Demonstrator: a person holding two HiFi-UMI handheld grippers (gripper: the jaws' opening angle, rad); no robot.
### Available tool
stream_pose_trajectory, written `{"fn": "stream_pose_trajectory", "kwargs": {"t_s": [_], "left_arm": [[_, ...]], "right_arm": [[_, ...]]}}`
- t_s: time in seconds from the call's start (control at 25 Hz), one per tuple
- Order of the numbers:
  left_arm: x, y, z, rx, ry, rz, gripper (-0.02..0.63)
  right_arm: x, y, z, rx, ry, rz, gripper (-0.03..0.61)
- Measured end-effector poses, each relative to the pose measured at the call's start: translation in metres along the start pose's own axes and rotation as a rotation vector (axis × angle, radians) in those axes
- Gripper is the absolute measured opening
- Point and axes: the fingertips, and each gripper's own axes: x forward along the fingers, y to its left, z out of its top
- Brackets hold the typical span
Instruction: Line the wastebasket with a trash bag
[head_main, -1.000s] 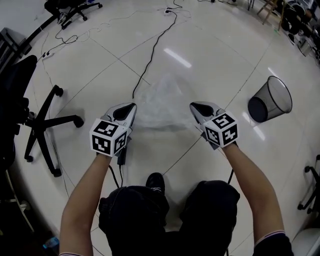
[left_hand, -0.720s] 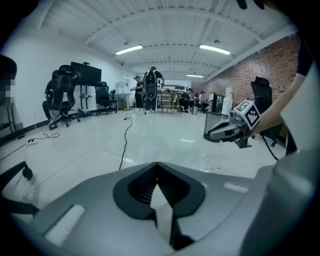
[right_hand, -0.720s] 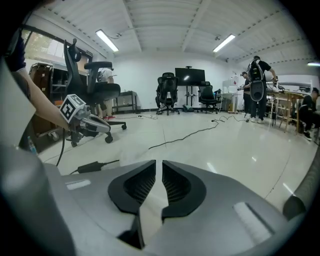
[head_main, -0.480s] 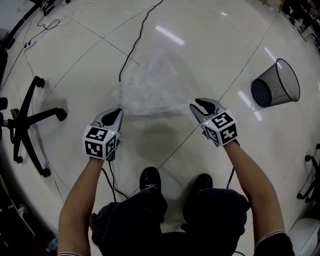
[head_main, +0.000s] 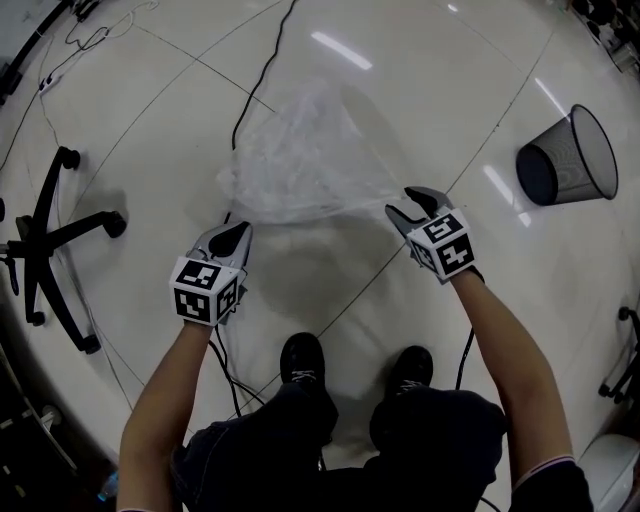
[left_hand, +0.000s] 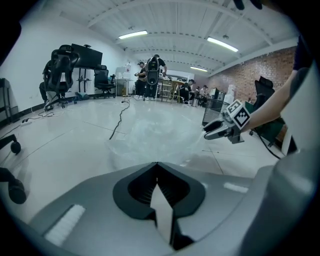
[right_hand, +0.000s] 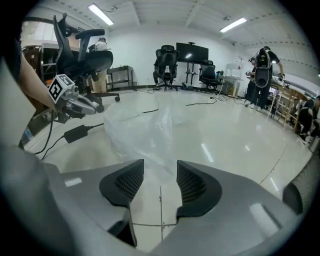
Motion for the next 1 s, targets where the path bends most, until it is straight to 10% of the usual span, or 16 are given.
{"fn": "stream_pose_trajectory", "kwargs": {"t_s": [0.24, 1.0], "left_arm": [[0.001, 0.004, -0.008, -0.002, 0.026, 0.011, 0.015], [0.032, 0.032, -0.046, 0.009, 0.192, 0.126, 0.268]], "right_arm": [[0.0, 0.0, 0.012, -0.023, -0.032, -0.008, 0.006], [-0.039, -0.036, 0.026, 0.059, -0.07, -0.057, 0.003]]}}
